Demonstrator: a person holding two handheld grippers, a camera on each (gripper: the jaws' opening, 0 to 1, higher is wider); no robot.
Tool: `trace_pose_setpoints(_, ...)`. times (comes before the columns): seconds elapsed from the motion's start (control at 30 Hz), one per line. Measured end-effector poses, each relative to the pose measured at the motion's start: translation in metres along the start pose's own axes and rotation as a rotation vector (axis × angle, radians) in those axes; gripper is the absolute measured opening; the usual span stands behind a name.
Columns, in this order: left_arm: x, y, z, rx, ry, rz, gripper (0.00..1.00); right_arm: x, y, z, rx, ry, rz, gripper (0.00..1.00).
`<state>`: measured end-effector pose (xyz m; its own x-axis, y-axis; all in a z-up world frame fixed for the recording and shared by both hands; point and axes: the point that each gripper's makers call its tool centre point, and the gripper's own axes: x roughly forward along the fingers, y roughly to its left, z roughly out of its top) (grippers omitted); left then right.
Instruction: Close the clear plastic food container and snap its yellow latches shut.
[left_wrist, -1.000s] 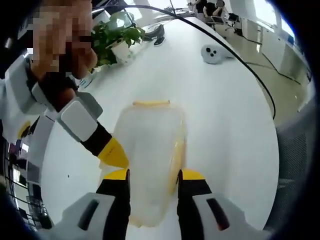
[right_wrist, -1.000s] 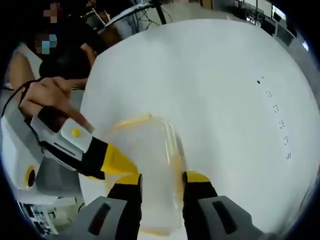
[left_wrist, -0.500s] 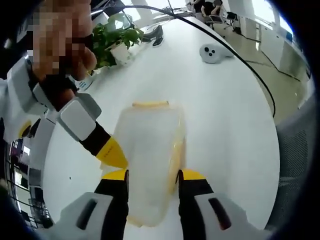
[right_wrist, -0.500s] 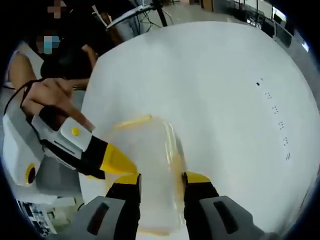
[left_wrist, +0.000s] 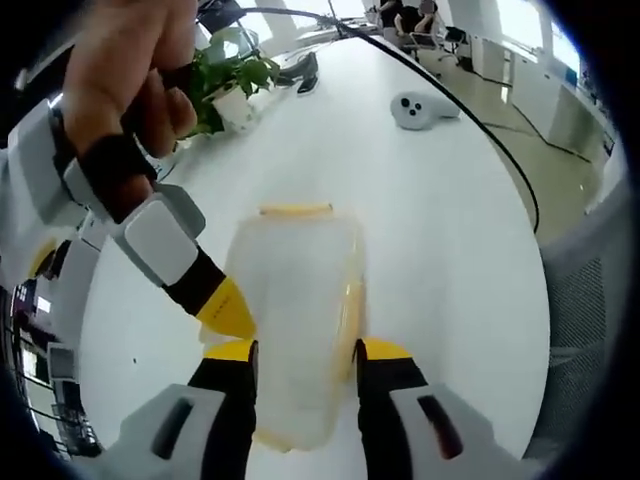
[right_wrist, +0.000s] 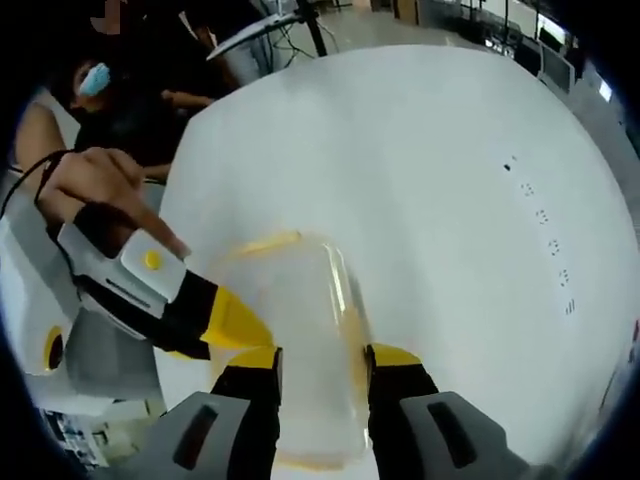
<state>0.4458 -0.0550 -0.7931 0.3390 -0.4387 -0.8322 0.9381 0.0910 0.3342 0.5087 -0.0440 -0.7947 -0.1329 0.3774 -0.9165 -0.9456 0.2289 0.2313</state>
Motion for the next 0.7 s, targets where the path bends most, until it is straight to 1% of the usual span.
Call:
trace_pose_setpoints(0.27,-0.0009,0.0007,0.0007,-0.013,0.003,-0.026,0.39,-0.0018,-0.0009,-0.0014,0.033,-0.025,-0.022,0.33)
trace_pose_setpoints(0.7,-0.0022,0.0008,0.0004,-0.018,0.008,-0.046,0.39,-0.0019,-0.0015,0.0,0.019,-0.006,-0.047,0.33)
